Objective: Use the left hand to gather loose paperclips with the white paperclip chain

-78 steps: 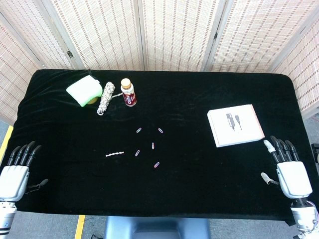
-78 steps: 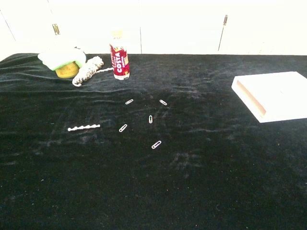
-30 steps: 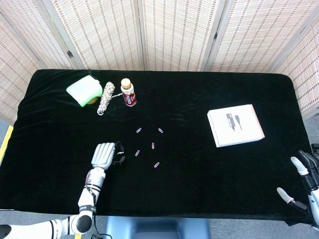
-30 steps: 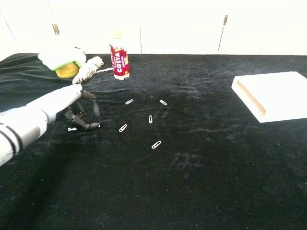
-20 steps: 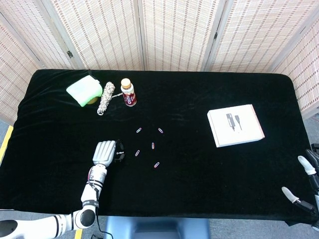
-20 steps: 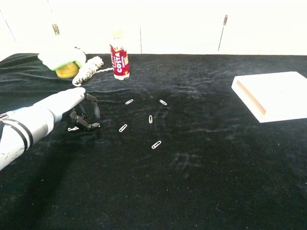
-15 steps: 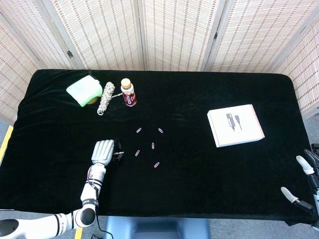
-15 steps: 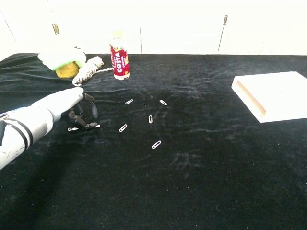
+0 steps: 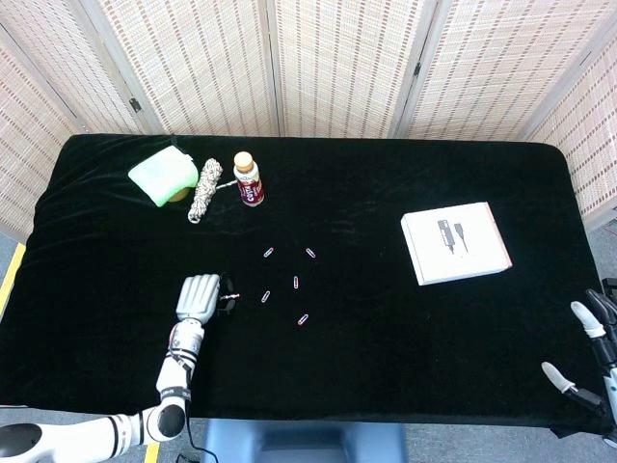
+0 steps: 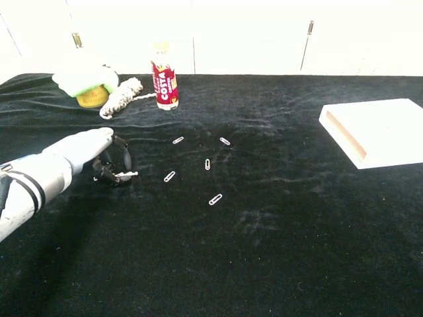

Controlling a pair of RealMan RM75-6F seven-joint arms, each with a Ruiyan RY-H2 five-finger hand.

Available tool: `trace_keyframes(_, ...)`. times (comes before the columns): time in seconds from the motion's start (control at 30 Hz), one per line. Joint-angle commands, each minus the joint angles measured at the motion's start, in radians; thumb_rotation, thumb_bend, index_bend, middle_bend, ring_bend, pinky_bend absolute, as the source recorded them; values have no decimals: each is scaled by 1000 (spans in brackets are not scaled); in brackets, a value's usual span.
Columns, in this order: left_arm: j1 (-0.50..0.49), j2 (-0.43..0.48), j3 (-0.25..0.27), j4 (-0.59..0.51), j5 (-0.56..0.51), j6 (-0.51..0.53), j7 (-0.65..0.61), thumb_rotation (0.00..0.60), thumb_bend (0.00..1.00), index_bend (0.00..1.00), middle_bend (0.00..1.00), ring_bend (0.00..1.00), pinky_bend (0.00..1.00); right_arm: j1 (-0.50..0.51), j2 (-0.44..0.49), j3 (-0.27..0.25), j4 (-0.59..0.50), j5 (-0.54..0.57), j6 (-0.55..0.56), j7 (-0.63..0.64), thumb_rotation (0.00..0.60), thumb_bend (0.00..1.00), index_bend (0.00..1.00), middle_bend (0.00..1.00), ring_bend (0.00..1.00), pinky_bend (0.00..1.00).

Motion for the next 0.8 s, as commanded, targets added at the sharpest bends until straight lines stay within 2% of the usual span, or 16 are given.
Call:
trace_keyframes(0.03, -2, -3, 2, 8, -3, -3, -2, 600, 401, 494, 1000, 1000, 1000, 0, 1, -1, 0, -3, -2, -1, 600, 206, 0, 0, 0, 0)
trace_keyframes(0.13, -5, -7, 2, 22, -6, -9, -8, 600, 402, 514, 1000, 1000, 1000, 1, 1, 0, -1, 0, -5, -1, 600, 206, 0, 0, 0, 0)
trace_keyframes(0.57, -5, -7, 5, 43, 18, 6, -33, 600, 483, 802, 1000, 1000, 1000, 0, 3, 3, -8, 5, -13, -6, 600, 206, 0, 0, 0, 0)
trace_keyframes(0.8, 11, 29, -12, -34, 56, 53, -70, 600, 552, 835, 1000, 1000, 1000, -3, 2, 7, -5, 3, 3, 8, 600, 206, 0, 0, 0, 0)
